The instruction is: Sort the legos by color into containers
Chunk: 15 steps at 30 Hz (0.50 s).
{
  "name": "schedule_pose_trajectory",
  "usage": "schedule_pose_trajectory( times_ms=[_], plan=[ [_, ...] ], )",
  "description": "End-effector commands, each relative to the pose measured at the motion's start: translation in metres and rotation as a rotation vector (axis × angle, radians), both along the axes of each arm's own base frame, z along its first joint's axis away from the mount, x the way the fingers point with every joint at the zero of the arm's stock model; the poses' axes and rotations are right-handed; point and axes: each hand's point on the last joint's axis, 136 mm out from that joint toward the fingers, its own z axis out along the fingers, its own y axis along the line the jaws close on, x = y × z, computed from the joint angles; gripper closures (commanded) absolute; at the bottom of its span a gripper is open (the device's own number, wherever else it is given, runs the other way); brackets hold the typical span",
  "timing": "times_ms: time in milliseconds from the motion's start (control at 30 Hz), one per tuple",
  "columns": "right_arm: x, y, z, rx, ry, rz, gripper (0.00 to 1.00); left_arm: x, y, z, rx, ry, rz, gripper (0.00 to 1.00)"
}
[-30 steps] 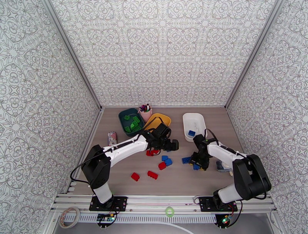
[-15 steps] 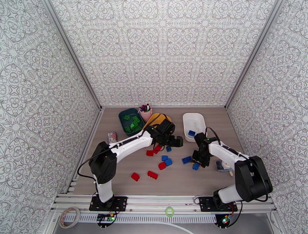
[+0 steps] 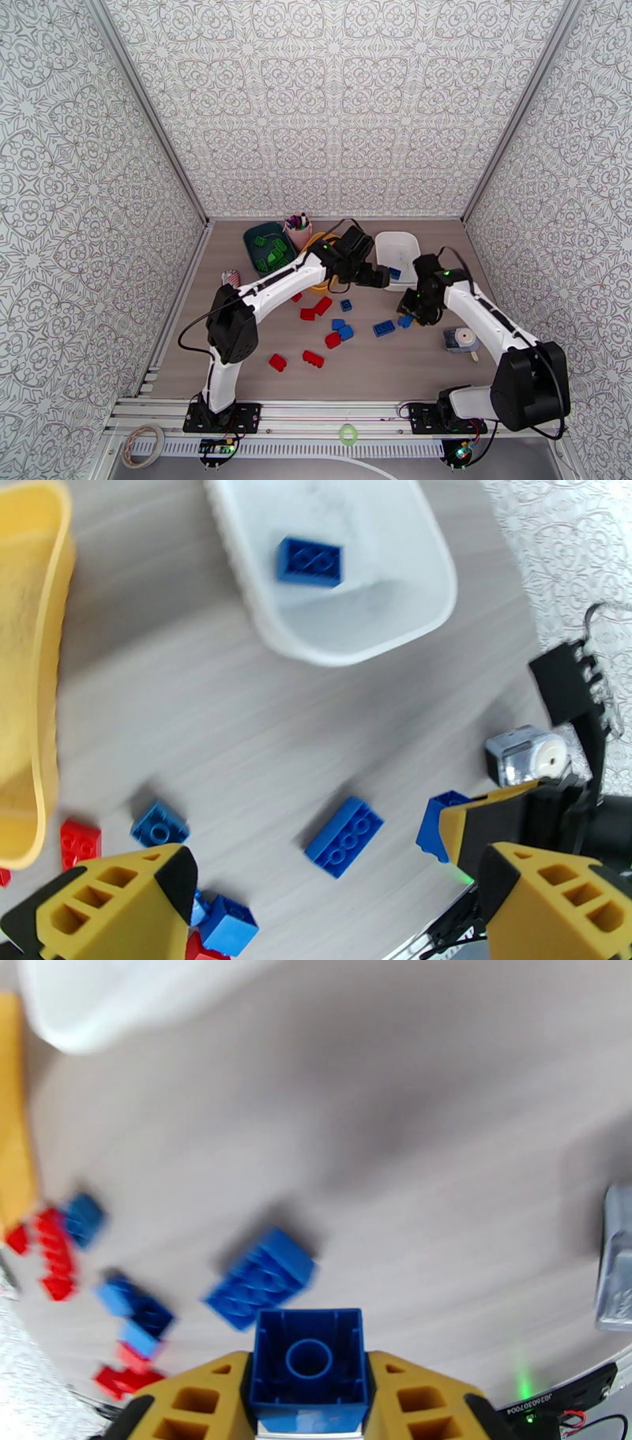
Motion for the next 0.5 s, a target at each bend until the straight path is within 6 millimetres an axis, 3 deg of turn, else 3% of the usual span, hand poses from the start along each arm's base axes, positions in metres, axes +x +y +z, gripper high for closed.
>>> schedule_pose_trajectory(
  times_ms=[0,133,200,267,400,467],
  plan=[
    [0.023,0.002,0.019,0.067,-0.035,0.000,0.72,0.009,-0.001,0.012,-0.027,0.013,-0.010,0.01],
    [0.059,0.002,0.035,0.141,-0.085,-0.027,0.73,0.031,0.003,0.029,-0.089,0.003,0.044,0.01],
    [0.079,-0.003,0.042,0.159,-0.109,-0.046,0.73,0.038,0.009,0.027,-0.090,0.011,0.060,0.01],
    [0.096,-0.007,0.047,0.170,-0.123,-0.062,0.73,0.044,0.012,0.041,-0.105,-0.016,0.065,0.01],
    [0.126,-0.016,0.050,0.197,-0.135,-0.091,0.73,0.046,0.024,0.045,-0.086,-0.035,0.065,0.01],
    [0.138,-0.019,0.051,0.196,-0.136,-0.095,0.73,0.041,0.033,0.033,-0.055,-0.022,0.065,0.01]
  ],
)
